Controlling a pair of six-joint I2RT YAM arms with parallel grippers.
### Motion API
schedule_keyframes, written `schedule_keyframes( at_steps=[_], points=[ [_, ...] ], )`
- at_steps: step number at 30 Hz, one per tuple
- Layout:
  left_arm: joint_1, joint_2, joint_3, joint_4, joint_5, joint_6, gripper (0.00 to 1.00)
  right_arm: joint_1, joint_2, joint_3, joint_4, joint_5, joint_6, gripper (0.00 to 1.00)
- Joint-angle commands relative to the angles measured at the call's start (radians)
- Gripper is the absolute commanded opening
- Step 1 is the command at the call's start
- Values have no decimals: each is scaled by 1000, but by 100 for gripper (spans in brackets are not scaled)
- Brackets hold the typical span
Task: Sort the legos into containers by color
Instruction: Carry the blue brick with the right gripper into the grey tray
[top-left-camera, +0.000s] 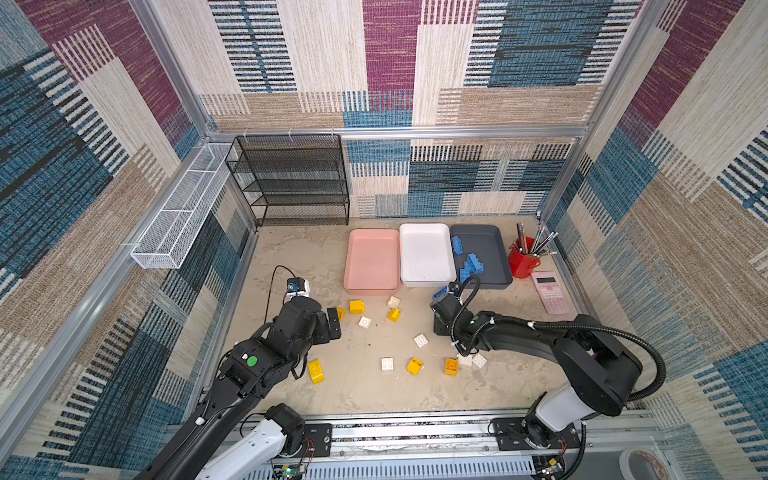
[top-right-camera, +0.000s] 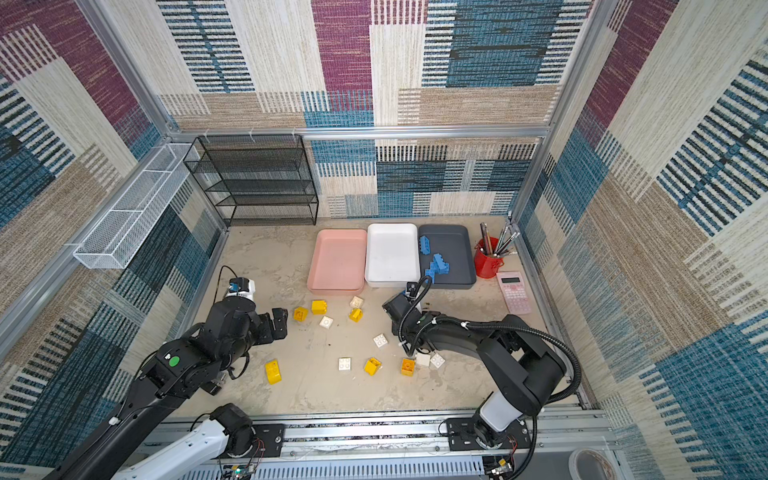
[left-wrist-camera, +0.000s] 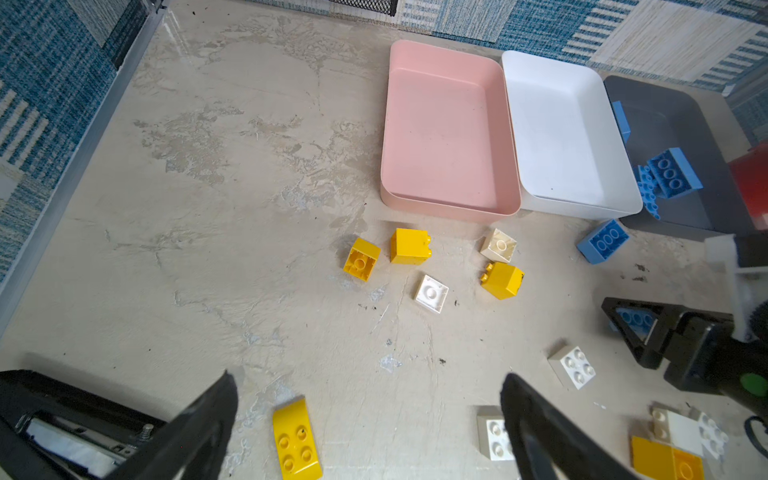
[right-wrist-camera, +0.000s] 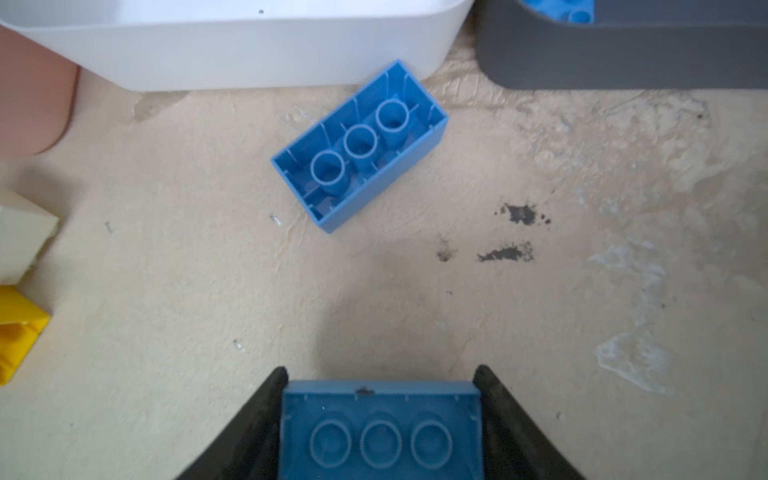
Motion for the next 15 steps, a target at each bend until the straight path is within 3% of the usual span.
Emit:
schedule_keyframes(
  at_steps=[1, 8, 15],
  points=[
    [3, 11, -3, 22, 24, 52, 99, 0, -29, 21, -22, 15, -19, 44],
    [3, 51, 0, 39, 73, 58, 100, -31, -61, 83, -44, -12, -65, 43],
    [3, 146, 59, 33, 121, 83, 98, -163, -74, 182, -81, -101, -148, 43]
  ],
)
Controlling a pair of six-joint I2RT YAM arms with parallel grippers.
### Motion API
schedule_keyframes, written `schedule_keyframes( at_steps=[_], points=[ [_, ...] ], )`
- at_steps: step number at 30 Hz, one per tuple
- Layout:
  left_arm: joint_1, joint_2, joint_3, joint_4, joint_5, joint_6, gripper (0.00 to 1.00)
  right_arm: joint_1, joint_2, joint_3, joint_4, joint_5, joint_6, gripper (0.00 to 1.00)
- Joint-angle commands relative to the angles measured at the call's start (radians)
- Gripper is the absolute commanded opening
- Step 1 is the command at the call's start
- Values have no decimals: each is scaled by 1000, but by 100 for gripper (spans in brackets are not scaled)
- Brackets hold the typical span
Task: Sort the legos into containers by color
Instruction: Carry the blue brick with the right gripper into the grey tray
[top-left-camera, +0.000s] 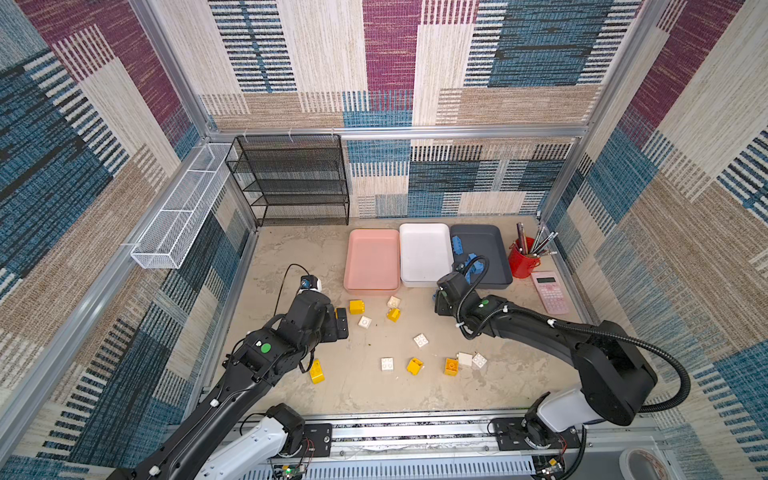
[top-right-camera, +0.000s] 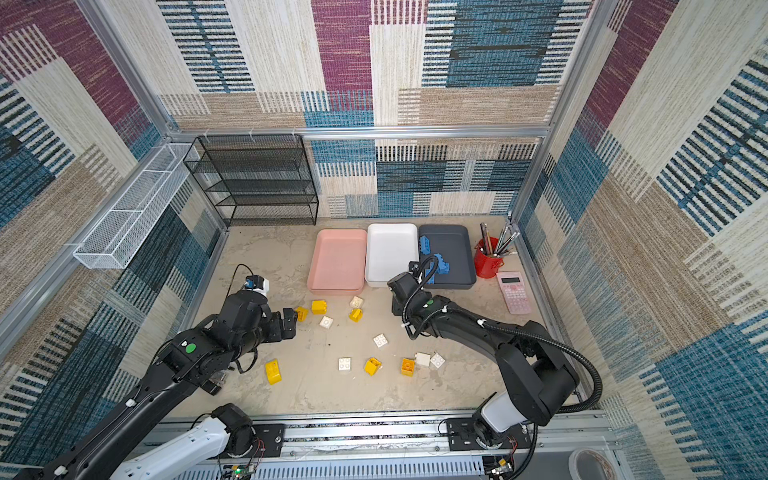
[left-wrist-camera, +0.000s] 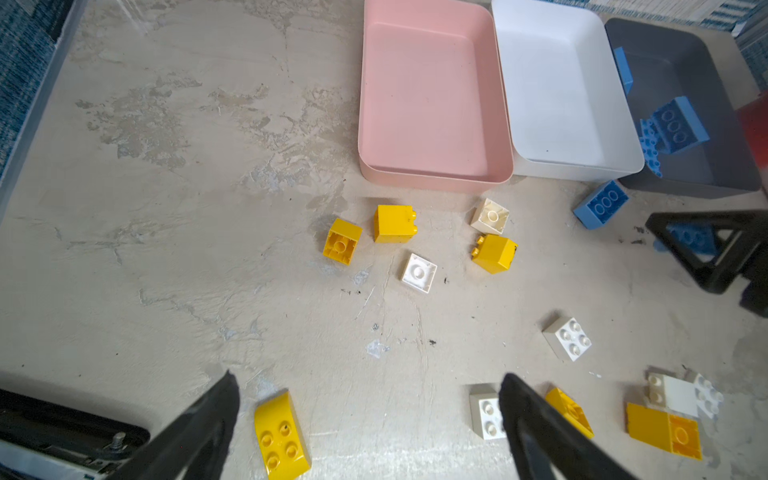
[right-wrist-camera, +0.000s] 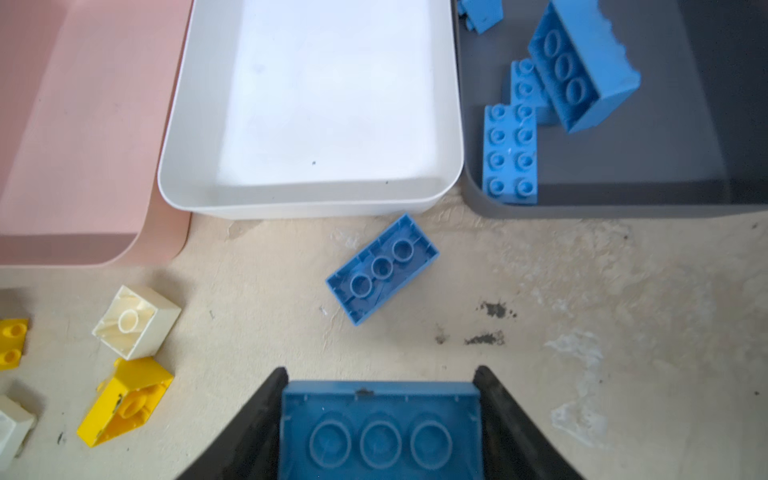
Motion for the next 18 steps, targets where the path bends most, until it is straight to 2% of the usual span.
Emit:
schedule_keyframes(
  at_steps=[1, 12, 18],
  points=[
    [1, 47, 57, 14, 61, 70, 98, -65, -12, 44, -12, -56, -68, 43],
    [1, 275, 249, 15, 187, 197, 99, -290, 125, 254, 16, -152, -176, 43],
    [1, 388, 306, -6, 189, 210, 98, -365, 247, 376, 32, -174, -197, 44]
  ],
)
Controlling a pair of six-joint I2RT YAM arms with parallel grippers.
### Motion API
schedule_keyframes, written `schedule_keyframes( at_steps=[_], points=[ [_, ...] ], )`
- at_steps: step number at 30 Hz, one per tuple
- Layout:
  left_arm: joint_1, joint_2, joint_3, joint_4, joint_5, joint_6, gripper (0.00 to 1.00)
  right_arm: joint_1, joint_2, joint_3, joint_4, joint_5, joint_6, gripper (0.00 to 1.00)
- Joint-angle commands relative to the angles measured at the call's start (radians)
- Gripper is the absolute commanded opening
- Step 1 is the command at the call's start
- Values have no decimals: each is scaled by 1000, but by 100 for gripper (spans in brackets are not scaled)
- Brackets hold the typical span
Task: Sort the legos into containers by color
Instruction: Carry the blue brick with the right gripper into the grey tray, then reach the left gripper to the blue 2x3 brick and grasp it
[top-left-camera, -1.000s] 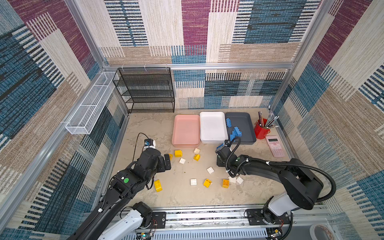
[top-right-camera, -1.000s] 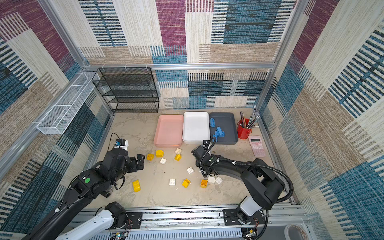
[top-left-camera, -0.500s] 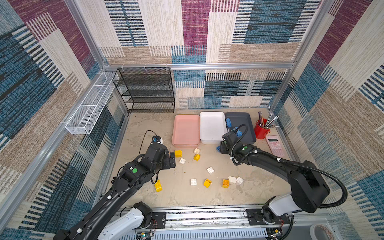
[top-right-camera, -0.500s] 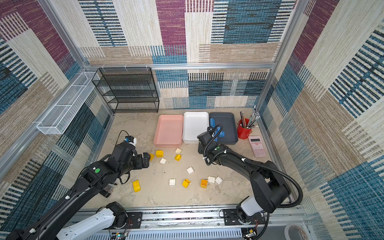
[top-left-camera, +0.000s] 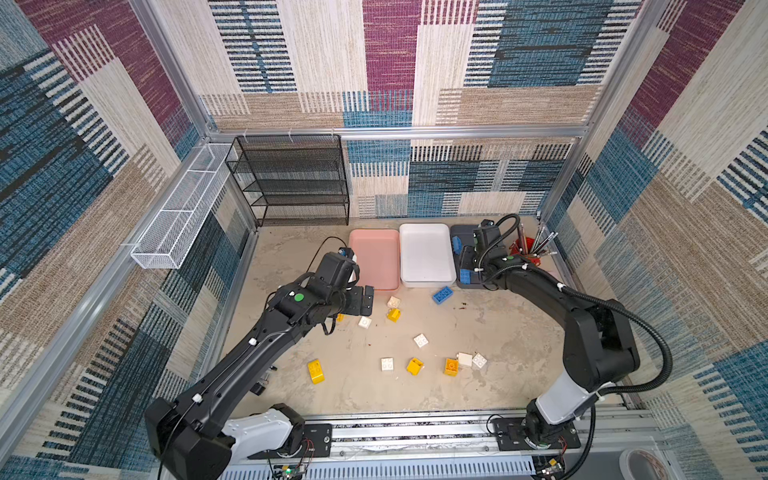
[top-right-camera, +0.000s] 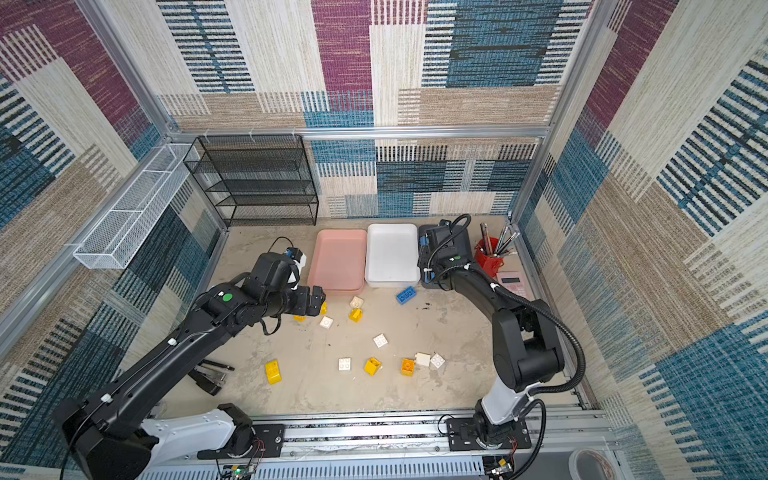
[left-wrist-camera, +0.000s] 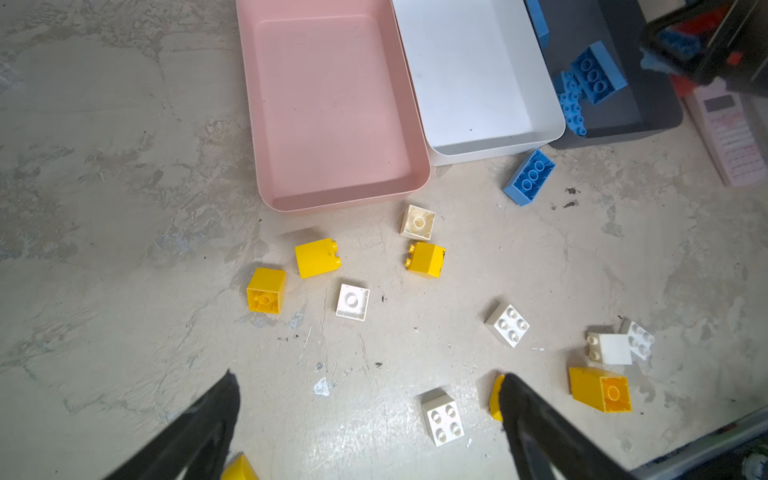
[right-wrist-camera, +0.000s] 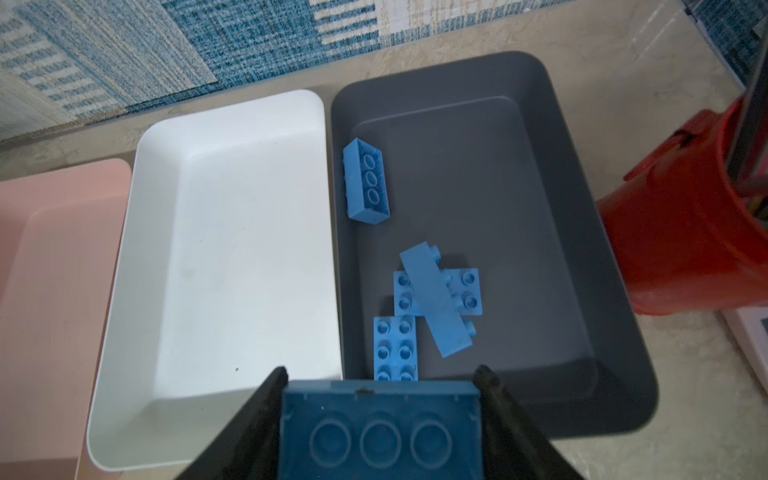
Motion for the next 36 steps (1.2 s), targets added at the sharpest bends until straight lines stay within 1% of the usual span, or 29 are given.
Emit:
schedule_keyframes(
  at_steps=[1, 7, 9, 10, 12, 16, 17, 21, 24, 28, 31, 34, 36],
  points=[
    [0, 31, 22, -16, 28, 36, 97, -30, 49, 51, 43, -31, -25, 44],
    [0, 35, -21, 38, 61, 34, 98, -70, 137, 135, 47, -57, -27, 45],
    [0, 41, -26, 44, 80, 40, 96, -84, 154, 148, 56, -64, -24, 48],
    [0, 46, -25, 45, 91, 44, 95, -89, 160, 152, 60, -66, -25, 51],
    [0, 59, -22, 46, 110, 51, 94, -99, 170, 162, 63, -75, -22, 59],
    [-6, 81, -14, 61, 175, 80, 99, -113, 172, 179, 64, -107, -26, 77],
    [-12, 91, -8, 59, 191, 87, 99, -114, 167, 175, 64, -120, -25, 81],
    [-30, 130, 26, 47, 222, 102, 99, -117, 122, 146, 80, -142, -27, 93],
    [-46, 163, 63, 45, 228, 112, 100, -117, 75, 118, 88, -166, -24, 96],
    [-60, 219, 106, 68, 262, 114, 96, -116, -15, 38, 129, -218, -17, 98],
    [-73, 278, 146, 83, 286, 104, 92, -116, -94, -46, 170, -278, -4, 99],
    [-97, 348, 189, 100, 285, 98, 89, -116, -188, -139, 212, -355, 2, 99],
    [-114, 403, 223, 111, 280, 103, 84, -116, -260, -209, 251, -405, 9, 99]
  ],
)
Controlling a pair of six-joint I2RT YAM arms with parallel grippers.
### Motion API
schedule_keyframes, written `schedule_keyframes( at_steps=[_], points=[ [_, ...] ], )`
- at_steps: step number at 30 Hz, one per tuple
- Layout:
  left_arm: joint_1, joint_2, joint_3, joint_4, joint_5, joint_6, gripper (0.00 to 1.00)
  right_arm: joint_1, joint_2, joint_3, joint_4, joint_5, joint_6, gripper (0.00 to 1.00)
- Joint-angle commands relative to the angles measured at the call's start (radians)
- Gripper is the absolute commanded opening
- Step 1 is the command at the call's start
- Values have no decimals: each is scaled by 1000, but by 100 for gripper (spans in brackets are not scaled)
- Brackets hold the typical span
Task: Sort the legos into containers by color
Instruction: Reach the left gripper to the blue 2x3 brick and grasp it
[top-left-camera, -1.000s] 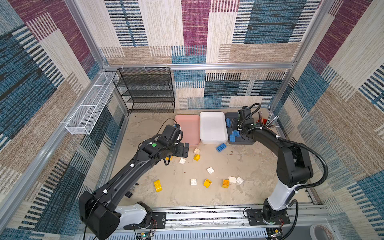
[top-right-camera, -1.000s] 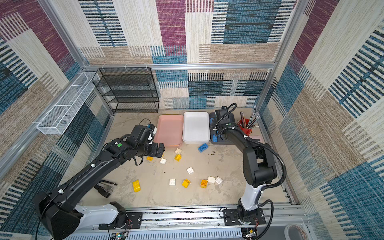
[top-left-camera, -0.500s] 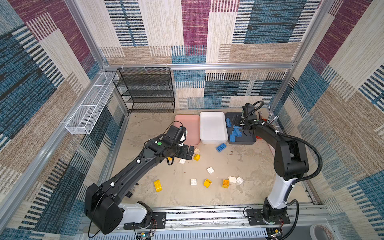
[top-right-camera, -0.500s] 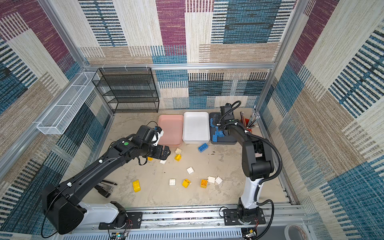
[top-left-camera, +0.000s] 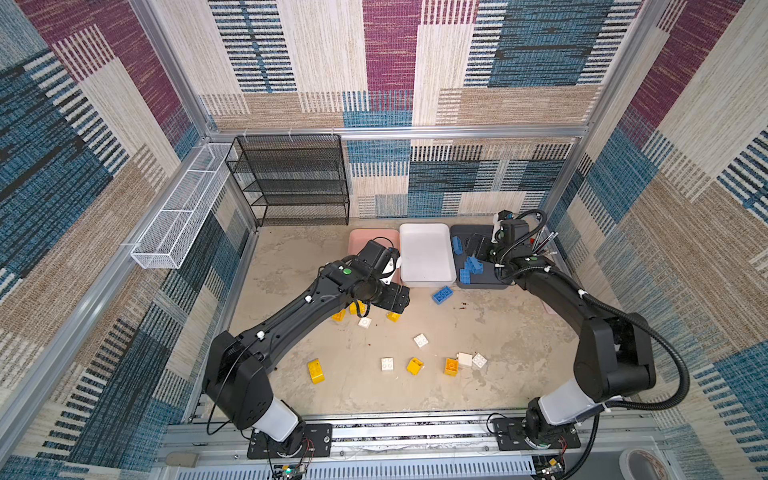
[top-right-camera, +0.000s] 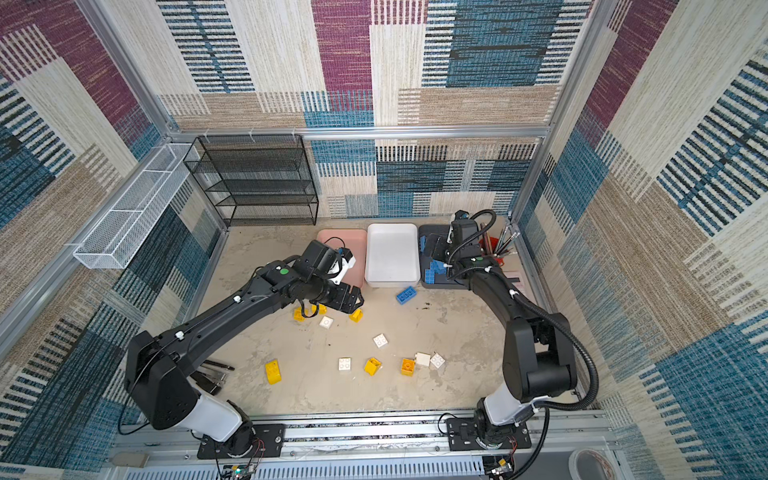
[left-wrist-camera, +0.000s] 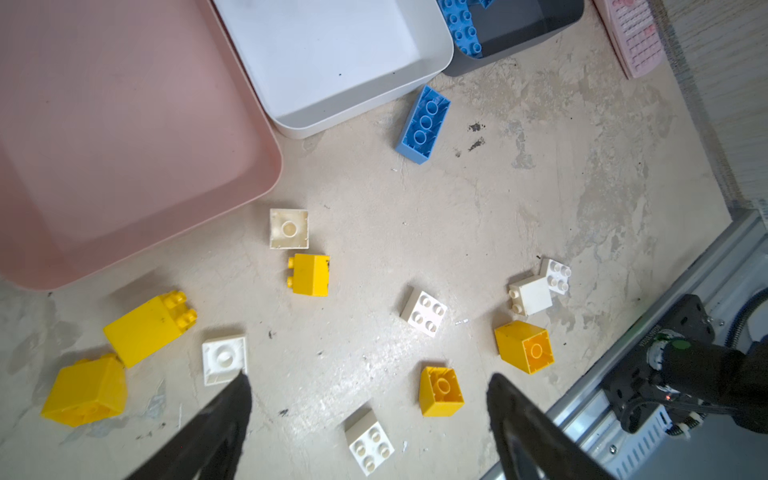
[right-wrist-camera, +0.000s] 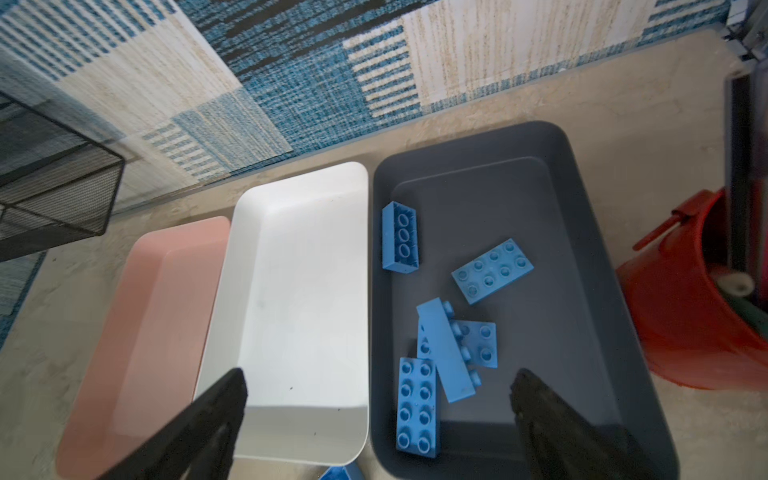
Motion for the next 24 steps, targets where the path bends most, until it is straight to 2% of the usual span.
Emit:
schedule_keyframes(
  at_steps=[1, 5, 9, 12, 14, 17, 24],
  points=[
    [-23, 69, 52, 44, 17, 22, 83, 2, -106, -93, 118, -122, 28, 99],
    [-49, 177, 106, 75, 6, 48, 70, 1, -277, -238, 210, -176, 51, 99],
    [-77, 273, 155, 118, -16, 90, 66, 2, -407, -321, 254, -202, 78, 99],
    [-95, 345, 196, 146, -51, 128, 67, 2, -484, -357, 271, -203, 92, 99],
    [-105, 393, 222, 166, -72, 149, 75, 2, -532, -370, 277, -199, 98, 99],
    [-112, 468, 275, 173, -78, 176, 80, 1, -602, -392, 299, -198, 92, 99],
    [-117, 597, 375, 191, -74, 216, 82, 2, -643, -412, 313, -183, 68, 99]
  ],
)
